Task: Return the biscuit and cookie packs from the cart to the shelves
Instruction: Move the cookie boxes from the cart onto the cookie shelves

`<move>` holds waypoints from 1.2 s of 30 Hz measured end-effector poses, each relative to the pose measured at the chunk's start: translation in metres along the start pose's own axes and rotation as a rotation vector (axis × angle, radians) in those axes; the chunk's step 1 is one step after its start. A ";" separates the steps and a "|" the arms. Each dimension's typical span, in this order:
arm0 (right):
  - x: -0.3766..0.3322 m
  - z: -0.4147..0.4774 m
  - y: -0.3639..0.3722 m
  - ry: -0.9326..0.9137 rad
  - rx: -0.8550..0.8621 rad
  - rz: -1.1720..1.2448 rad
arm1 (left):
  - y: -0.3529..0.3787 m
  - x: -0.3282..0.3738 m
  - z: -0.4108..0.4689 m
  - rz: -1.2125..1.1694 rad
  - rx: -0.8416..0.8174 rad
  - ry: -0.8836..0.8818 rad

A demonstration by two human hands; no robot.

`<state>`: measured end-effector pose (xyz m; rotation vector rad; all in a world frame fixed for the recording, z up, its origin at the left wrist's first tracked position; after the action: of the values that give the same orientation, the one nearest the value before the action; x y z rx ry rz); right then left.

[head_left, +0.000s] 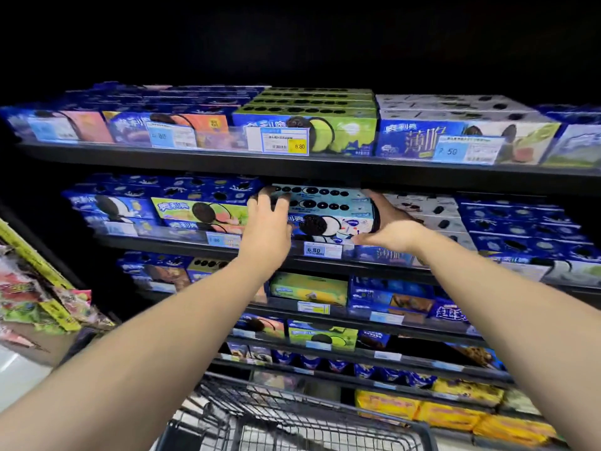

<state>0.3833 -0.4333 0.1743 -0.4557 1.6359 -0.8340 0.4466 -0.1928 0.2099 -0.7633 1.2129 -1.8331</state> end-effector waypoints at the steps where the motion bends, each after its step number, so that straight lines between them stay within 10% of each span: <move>1: -0.001 0.001 0.004 0.020 0.026 0.014 | -0.003 0.002 -0.005 0.045 0.059 0.024; 22: -0.026 -0.067 0.015 -0.041 0.402 -0.295 | 0.021 0.011 -0.029 -0.173 -0.032 0.183; 36: -0.023 -0.172 0.156 0.014 0.195 -0.240 | 0.064 -0.008 -0.175 -0.176 -0.150 0.436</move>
<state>0.2462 -0.2662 0.0863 -0.5154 1.5124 -1.1666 0.3262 -0.1207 0.0867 -0.5800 1.6168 -2.1447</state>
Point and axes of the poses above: each hand's wrist, its own z-axis towards the middle knuckle, its own y-axis out of the palm, x = y × z, the point moved 8 cm from there along z, towards the middle knuckle, and after that the axes turned 8 degrees about z, right-handed, at the moved point
